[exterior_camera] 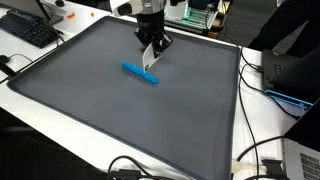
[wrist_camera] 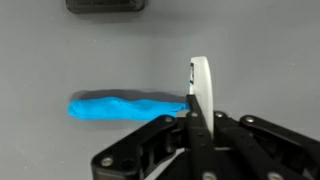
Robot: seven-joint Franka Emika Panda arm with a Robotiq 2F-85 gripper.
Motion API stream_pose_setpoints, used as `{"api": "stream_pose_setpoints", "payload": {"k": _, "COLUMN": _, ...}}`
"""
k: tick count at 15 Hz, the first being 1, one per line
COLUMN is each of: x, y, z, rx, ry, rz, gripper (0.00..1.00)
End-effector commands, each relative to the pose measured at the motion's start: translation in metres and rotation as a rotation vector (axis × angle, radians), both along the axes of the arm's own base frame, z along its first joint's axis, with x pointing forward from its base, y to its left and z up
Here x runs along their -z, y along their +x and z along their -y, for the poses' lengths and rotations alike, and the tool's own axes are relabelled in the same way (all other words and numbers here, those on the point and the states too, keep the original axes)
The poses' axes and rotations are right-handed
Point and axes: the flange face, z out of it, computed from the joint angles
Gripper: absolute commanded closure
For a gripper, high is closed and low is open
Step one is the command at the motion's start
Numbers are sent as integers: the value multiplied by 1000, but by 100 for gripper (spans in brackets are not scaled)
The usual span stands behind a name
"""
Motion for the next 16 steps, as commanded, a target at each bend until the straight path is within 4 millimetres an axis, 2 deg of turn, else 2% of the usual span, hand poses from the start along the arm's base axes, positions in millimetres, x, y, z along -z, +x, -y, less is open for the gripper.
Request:
{"api": "stream_pose_setpoints", "payload": {"k": 1, "x": 1, "y": 1, "z": -2, "rx": -8, "ry": 13, "rz": 10, "gripper": 99}}
{"api": "stream_pose_setpoints", "payload": {"k": 10, "x": 23, "y": 14, "z": -14, "rx": -165, "ry": 23, "rz": -8, "gripper": 99}}
{"api": "stream_pose_setpoints", "payload": {"k": 16, "x": 37, "y": 26, "z": -10, "rx": -189, "ry": -9, "rz": -20, "gripper": 99}}
